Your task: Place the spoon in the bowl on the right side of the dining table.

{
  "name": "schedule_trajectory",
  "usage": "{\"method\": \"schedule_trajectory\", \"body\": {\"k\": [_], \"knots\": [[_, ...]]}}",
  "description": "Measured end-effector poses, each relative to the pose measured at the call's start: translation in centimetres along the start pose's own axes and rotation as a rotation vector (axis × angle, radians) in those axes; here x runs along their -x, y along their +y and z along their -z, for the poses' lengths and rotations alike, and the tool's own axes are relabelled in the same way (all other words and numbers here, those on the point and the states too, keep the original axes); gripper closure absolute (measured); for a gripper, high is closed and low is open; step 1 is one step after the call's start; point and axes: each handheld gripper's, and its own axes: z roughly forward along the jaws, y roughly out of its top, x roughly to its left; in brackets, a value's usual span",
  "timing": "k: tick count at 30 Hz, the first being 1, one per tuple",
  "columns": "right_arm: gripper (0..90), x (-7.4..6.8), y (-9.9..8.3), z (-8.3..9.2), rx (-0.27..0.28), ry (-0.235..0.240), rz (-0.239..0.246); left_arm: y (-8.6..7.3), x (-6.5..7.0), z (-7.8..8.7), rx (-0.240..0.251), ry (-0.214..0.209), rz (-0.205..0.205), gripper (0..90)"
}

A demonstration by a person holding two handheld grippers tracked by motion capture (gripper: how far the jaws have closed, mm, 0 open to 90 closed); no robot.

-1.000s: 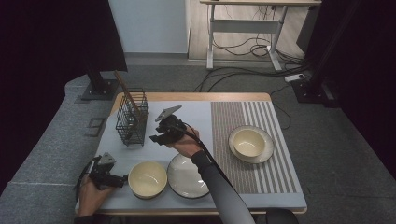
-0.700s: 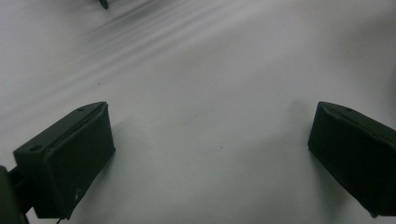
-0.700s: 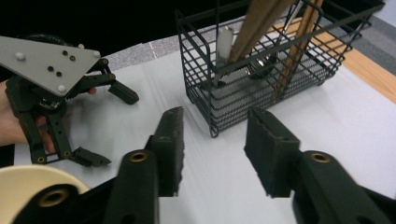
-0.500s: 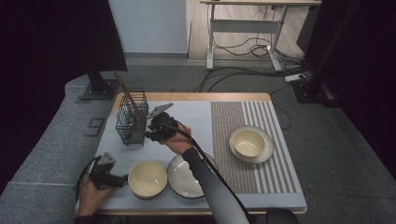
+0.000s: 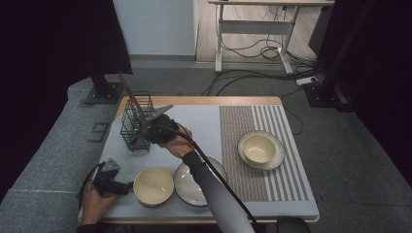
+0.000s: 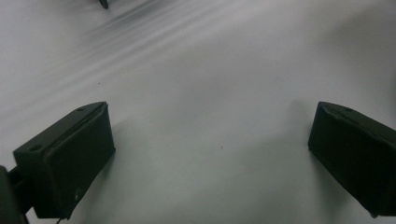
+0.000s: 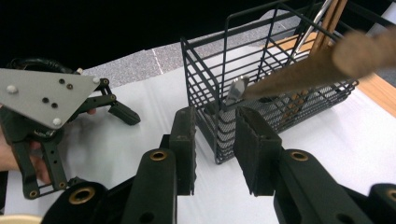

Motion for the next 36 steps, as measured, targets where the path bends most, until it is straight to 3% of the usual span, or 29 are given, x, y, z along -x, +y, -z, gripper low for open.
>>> {"method": "schedule_trajectory", "body": {"k": [29, 36], "knots": [[65.4, 0.5, 1.1, -1.5, -0.021, -0.048, 0.006, 0.0, 0.0, 0.0, 0.001, 0.001, -0.001, 0.0], [70.5, 0.4, 1.3, -2.0, -0.03, -0.073, 0.012, 0.0, 0.0, 0.0, 0.0, 0.0, -0.001, 0.0]]}}
